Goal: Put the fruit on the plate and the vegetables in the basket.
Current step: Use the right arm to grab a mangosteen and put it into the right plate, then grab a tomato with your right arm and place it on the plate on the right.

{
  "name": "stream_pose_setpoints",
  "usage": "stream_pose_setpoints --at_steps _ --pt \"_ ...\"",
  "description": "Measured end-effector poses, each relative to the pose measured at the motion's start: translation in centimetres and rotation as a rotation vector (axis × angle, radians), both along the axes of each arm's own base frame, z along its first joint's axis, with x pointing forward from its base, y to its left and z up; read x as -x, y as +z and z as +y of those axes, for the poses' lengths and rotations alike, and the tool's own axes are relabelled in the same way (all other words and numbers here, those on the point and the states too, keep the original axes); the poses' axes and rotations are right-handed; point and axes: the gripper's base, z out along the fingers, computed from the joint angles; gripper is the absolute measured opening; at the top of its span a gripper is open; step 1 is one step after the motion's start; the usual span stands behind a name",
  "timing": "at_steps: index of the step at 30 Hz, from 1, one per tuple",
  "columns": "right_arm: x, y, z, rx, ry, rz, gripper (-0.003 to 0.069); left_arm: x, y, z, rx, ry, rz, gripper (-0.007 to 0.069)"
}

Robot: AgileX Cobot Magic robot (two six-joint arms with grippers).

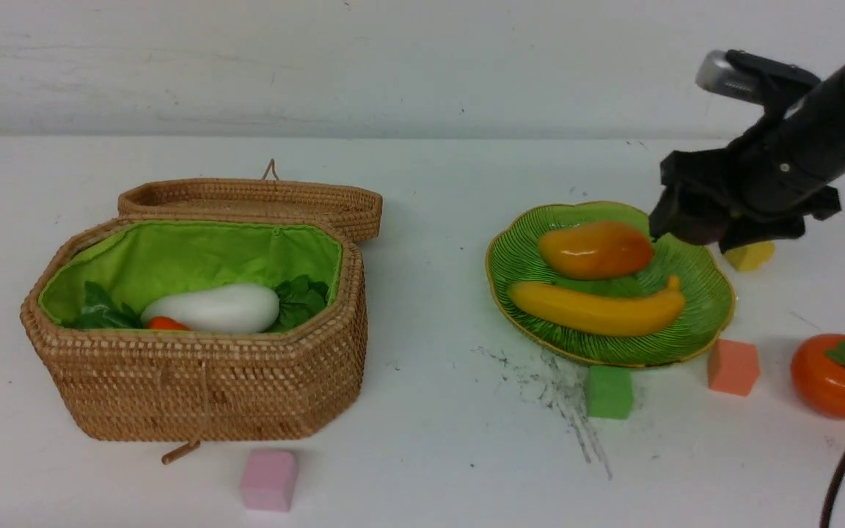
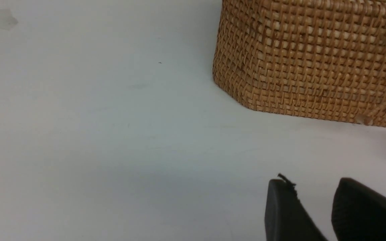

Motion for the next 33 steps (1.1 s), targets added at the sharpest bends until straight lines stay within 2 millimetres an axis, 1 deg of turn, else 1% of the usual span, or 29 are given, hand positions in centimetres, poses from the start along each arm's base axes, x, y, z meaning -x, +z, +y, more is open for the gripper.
stream_pose_setpoints --at_steps 3,4,5,7,11,14,16,19,22,25,26,27,28,31,32,33 --pt "-2.1 -2.6 0.0 0.027 -0.003 0.043 0.0577 0.0 0.0 0.0 0.0 0.0 0.0 0.0218" --pt "-2.5 -3.2 0.0 0.035 -0.002 0.052 0.0577 0.0 0.0 0.0 0.0 0.0 0.0 0.0219" --pt "-2.6 -3.2 0.0 0.035 -0.002 0.051 0.0577 0.0 0.0 0.0 0.0 0.0 0.0 0.022" --pt "-3.1 -3.9 0.0 0.037 -0.005 0.058 0.0577 0.0 0.0 0.0 0.0 0.0 0.0 0.0221" --pt "-3.3 -3.8 0.0 0.021 -0.043 0.053 0.0587 0.0 0.0 0.0 0.0 0.0 0.0 0.0225" --pt "-3.4 -3.7 0.0 0.006 -0.071 0.05 0.0659 0.0 0.0 0.0 0.0 0.0 0.0 0.0228" --pt "-3.4 -3.7 0.0 0.003 -0.078 0.052 0.068 0.0 0.0 0.0 0.0 0.0 0.0 0.0231" --pt "-3.3 -3.7 -0.1 0.002 -0.078 0.059 0.0676 0.0 0.0 0.0 0.0 0.0 0.0 0.0234" --pt "-3.0 -3.3 -0.8 0.01 -0.083 0.074 0.0655 0.0 0.0 0.0 0.0 0.0 0.0 0.0238" --pt "-2.4 -2.1 -2.4 0.037 -0.099 0.092 0.063 0.0 0.0 0.0 0.0 0.0 0.0 0.0238" --pt "-1.7 -1.0 -3.8 0.051 -0.114 0.104 0.0619 0.0 0.0 0.0 0.0 0.0 0.0 0.0238" --pt "-1.6 -0.8 -4.2 0.053 -0.122 0.107 0.0615 0.0 0.0 0.0 0.0 0.0 0.0 0.0238" --pt "-0.6 0.5 -6.0 0.059 -0.153 0.12 0.0605 0.0 0.0 0.0 0.0 0.0 0.0 0.0238" --pt "1.3 2.3 -9.4 0.048 -0.232 0.119 0.0596 0.0 0.0 0.0 0.0 0.0 0.0 0.0238" --pt "2.3 2.7 -10.9 0.03 -0.278 0.117 0.0594 0.0 0.0 0.0 0.0 0.0 0.0 0.0238" --pt "3.1 2.5 -11.9 0.017 -0.307 0.128 0.0594 0.0 0.0 0.0 0.0 0.0 0.0 0.0238"
